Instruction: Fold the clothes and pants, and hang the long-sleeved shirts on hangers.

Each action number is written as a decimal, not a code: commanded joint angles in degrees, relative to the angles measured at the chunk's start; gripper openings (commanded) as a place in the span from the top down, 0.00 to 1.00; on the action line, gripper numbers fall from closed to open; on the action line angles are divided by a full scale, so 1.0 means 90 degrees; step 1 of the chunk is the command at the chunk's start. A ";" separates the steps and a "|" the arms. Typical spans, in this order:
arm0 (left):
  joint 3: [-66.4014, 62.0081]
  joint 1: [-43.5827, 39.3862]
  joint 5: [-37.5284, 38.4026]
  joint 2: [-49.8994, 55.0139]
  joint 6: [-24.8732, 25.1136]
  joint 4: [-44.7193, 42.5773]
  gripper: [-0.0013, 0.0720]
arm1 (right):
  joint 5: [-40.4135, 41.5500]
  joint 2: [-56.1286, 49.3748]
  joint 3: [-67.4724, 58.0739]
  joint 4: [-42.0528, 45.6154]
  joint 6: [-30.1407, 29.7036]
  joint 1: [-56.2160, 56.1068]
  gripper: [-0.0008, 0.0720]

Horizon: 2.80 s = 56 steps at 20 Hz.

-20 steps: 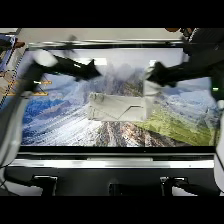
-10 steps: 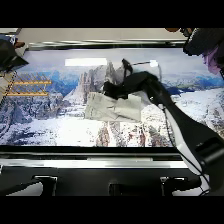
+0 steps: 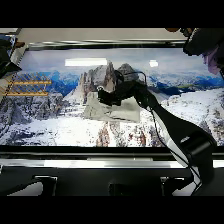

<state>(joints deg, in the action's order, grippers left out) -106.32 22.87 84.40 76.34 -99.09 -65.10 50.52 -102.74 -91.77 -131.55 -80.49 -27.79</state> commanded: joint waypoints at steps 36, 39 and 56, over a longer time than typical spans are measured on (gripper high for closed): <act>0.0022 0.0015 0.0005 0.0095 0.0245 -0.0007 0.96 | 0.2560 -0.0529 0.1409 -0.1333 -0.3155 0.3949 0.25; 0.0022 0.0015 0.0005 0.0097 0.0248 -0.0007 0.96 | 0.2487 -0.0617 0.1411 -0.1348 -0.3147 0.3740 0.25; 0.0022 0.0015 0.0007 0.0199 0.0245 -0.0005 0.96 | 0.2016 -0.0624 -0.0559 -0.1304 -0.1831 0.3536 0.94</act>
<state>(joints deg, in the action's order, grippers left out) -106.13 22.96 84.44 78.08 -96.86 -65.14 69.63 -108.38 -90.89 -145.34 -102.15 3.31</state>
